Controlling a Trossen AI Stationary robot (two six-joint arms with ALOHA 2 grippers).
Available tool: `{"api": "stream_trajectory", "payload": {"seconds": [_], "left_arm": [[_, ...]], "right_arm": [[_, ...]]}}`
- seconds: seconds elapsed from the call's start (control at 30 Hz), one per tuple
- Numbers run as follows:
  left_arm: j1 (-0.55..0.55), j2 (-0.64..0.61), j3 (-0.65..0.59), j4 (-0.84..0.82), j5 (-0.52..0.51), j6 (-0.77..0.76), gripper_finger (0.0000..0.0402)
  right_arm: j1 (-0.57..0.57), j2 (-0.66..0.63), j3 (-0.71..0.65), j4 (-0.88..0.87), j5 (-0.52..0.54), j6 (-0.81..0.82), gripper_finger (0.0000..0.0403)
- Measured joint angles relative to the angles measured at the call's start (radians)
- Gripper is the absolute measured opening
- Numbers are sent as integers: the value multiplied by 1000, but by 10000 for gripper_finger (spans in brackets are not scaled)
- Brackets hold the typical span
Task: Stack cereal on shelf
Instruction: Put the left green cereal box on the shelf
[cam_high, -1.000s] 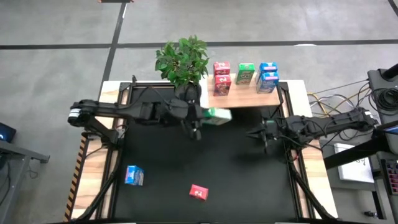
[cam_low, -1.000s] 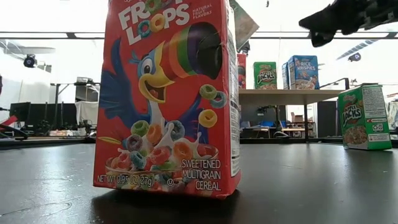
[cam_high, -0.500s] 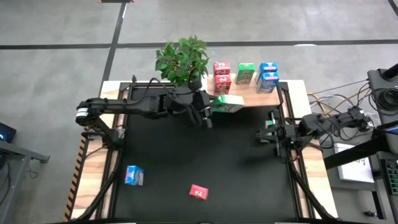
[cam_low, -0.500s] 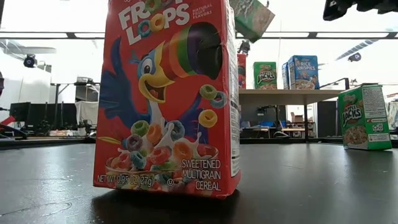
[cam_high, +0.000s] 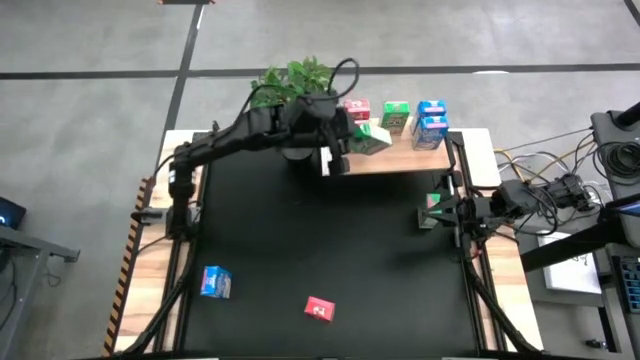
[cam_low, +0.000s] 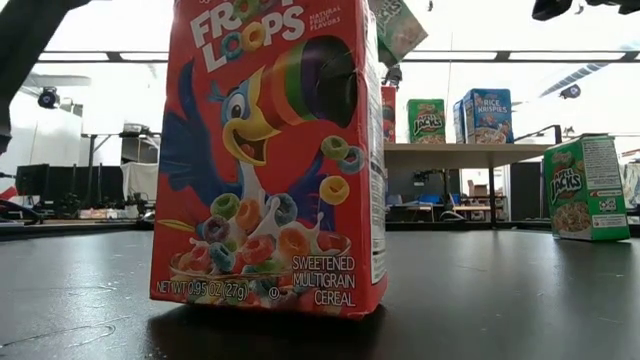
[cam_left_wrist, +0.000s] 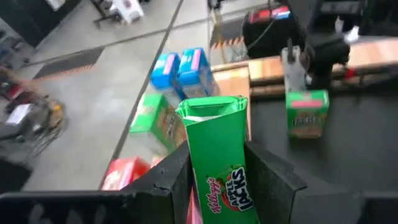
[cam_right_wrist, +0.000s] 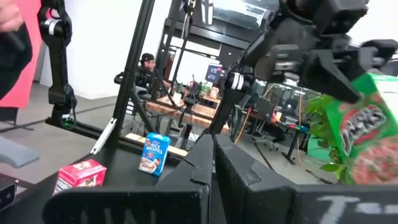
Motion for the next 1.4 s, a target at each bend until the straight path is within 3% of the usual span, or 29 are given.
{"api": "stream_trajectory", "payload": {"seconds": [0.1, 0.33, 1.13, 1.4], "left_arm": [[15, -6, -88, 85, 44, 4, 119], [22, 14, -160, 243, 45, 11, 119], [22, 168, -152, 361, 32, -49, 119], [24, 211, -152, 409, -84, -16, 119]], "right_arm": [[0, 1, 0, -3, 0, 2, 9], [0, 2, 0, -5, 1, 13, 9], [0, 1, 0, -15, 1, 38, 9], [0, 1, 0, -23, 1, 38, 9]]}}
